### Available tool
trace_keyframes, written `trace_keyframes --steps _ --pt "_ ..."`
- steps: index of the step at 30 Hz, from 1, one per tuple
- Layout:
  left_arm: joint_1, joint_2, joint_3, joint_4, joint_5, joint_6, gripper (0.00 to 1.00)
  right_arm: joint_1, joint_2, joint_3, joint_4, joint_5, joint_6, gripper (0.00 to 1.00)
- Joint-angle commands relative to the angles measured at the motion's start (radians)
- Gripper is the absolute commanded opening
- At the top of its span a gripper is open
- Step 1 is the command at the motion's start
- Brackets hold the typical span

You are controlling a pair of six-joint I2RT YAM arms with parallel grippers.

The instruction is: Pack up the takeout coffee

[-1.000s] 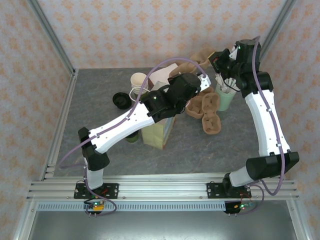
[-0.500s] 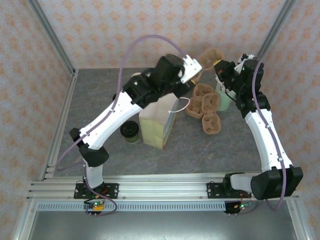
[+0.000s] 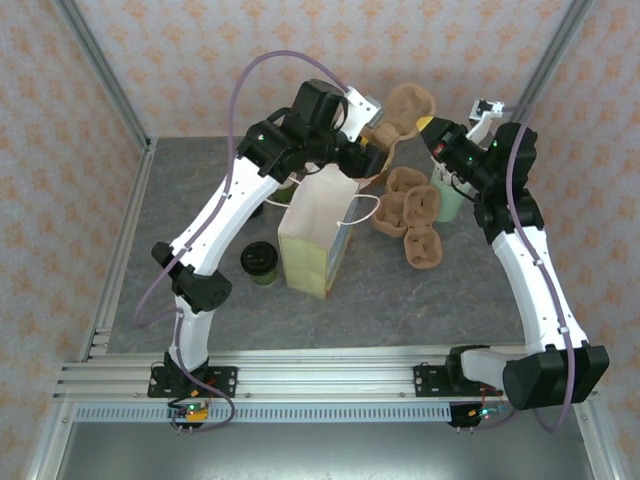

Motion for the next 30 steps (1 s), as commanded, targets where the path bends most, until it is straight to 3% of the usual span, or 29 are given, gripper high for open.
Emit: trace_keyframes --steps 1,6,14,30 --pt "-0.002 0.005 0.061 -0.032 0.025 -0.033 0.63 0.019 -0.018 0.009 0.029 -0.048 -0.051 0.00" --pt "0.001 0.018 0.081 -0.041 -0.001 -0.033 0.62 0.026 -0.018 0.017 0.005 -0.061 -0.080 0.00" --pt "0.018 0.019 0.085 -0.029 0.024 -0.041 0.51 0.026 -0.018 0.039 -0.044 -0.088 -0.133 0.00" --pt "0.041 0.048 0.106 -0.040 0.099 -0.047 0.58 0.033 -0.044 0.051 -0.039 -0.123 -0.136 0.00"
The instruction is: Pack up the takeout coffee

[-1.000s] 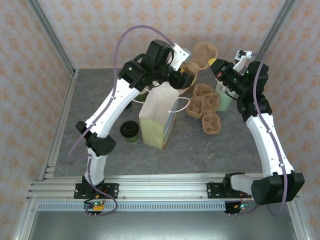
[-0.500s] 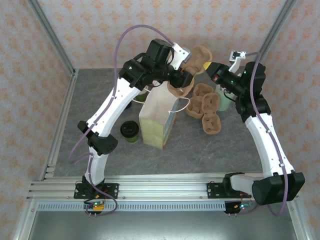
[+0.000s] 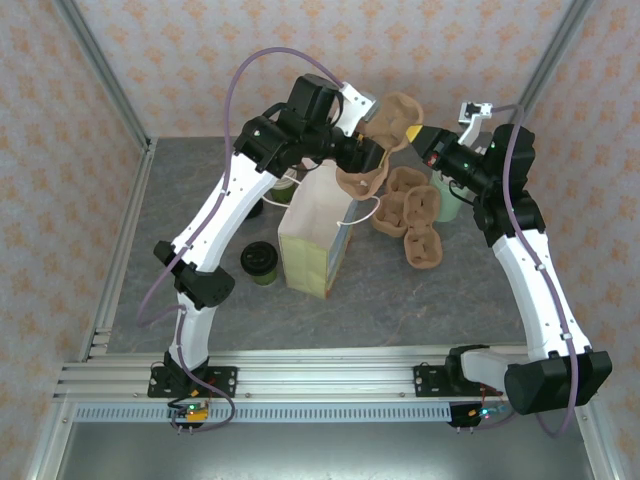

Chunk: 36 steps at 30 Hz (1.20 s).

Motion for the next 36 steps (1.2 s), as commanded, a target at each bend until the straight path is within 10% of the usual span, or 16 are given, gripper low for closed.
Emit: trace_keyframes --steps 1,19,36 --pt "0.012 0.026 0.041 -0.004 0.051 -0.012 0.59 0.012 -0.024 0.037 0.030 -0.038 -0.016 0.00" --pt "0.021 0.059 0.061 -0.013 0.071 -0.004 0.60 0.017 -0.018 0.039 0.055 -0.068 -0.005 0.00" --pt "0.023 0.074 0.076 -0.005 0.108 -0.004 0.40 0.021 -0.023 0.011 0.087 -0.068 -0.001 0.00"
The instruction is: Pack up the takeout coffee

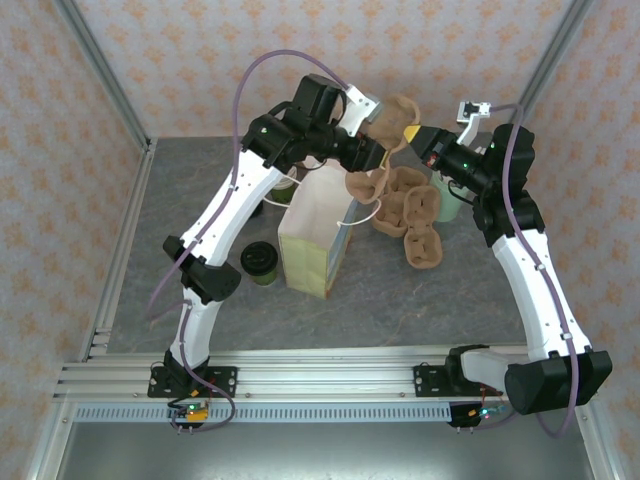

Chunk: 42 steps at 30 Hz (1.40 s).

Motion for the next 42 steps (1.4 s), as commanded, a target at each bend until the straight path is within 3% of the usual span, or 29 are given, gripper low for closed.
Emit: trace_keyframes --steps 1,9,15,17,19,21,25,31,35,42 --pt "0.005 0.008 0.032 0.005 0.020 -0.004 0.38 0.014 -0.024 0.009 0.070 -0.045 -0.003 0.00" --pt "0.006 -0.006 0.032 -0.003 -0.023 0.001 0.32 0.014 -0.034 0.013 0.002 0.006 -0.041 0.00" --pt "0.005 -0.040 0.031 -0.023 -0.112 -0.026 0.30 0.014 -0.052 0.081 -0.195 0.138 -0.120 0.35" --pt "0.001 -0.059 0.032 -0.023 -0.132 -0.050 0.29 0.014 -0.062 0.109 -0.260 0.189 -0.135 0.40" --pt "-0.008 -0.081 0.033 -0.029 -0.172 -0.080 0.29 0.014 -0.074 0.138 -0.323 0.236 -0.153 0.53" --pt "-0.022 -0.101 0.039 -0.049 -0.230 -0.102 0.29 0.014 -0.083 0.170 -0.392 0.304 -0.168 0.57" --pt "-0.068 -0.154 0.046 -0.129 -0.390 -0.118 0.28 0.014 -0.106 0.173 -0.457 0.424 -0.198 0.62" --pt "-0.143 -0.267 -0.021 -0.293 -0.612 -0.148 0.25 0.014 -0.118 0.088 -0.430 0.465 -0.221 0.65" --pt "-0.148 -0.312 -0.114 -0.375 -0.670 -0.180 0.25 0.014 -0.117 0.032 -0.393 0.464 -0.235 0.66" --pt "-0.146 -0.196 -0.025 -0.540 -0.658 -0.219 0.26 0.014 -0.126 -0.036 -0.367 0.456 -0.236 0.66"
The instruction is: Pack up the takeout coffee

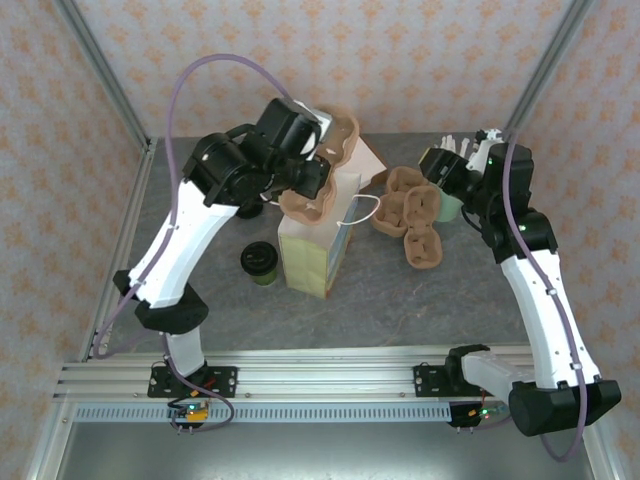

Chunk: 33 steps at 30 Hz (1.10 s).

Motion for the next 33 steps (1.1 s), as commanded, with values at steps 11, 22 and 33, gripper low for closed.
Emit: trace_keyframes --steps 11,22,33 --pt "0.023 0.203 0.108 -0.206 -0.023 -0.082 0.25 0.002 -0.061 -0.092 0.079 0.020 -0.011 0.67" --pt "0.023 0.182 0.038 -0.179 -0.002 -0.113 0.24 0.002 -0.061 -0.102 0.082 0.013 -0.008 0.67" --pt "0.009 0.165 -0.028 -0.176 0.018 -0.139 0.22 0.002 -0.056 -0.102 0.089 0.002 0.006 0.67"
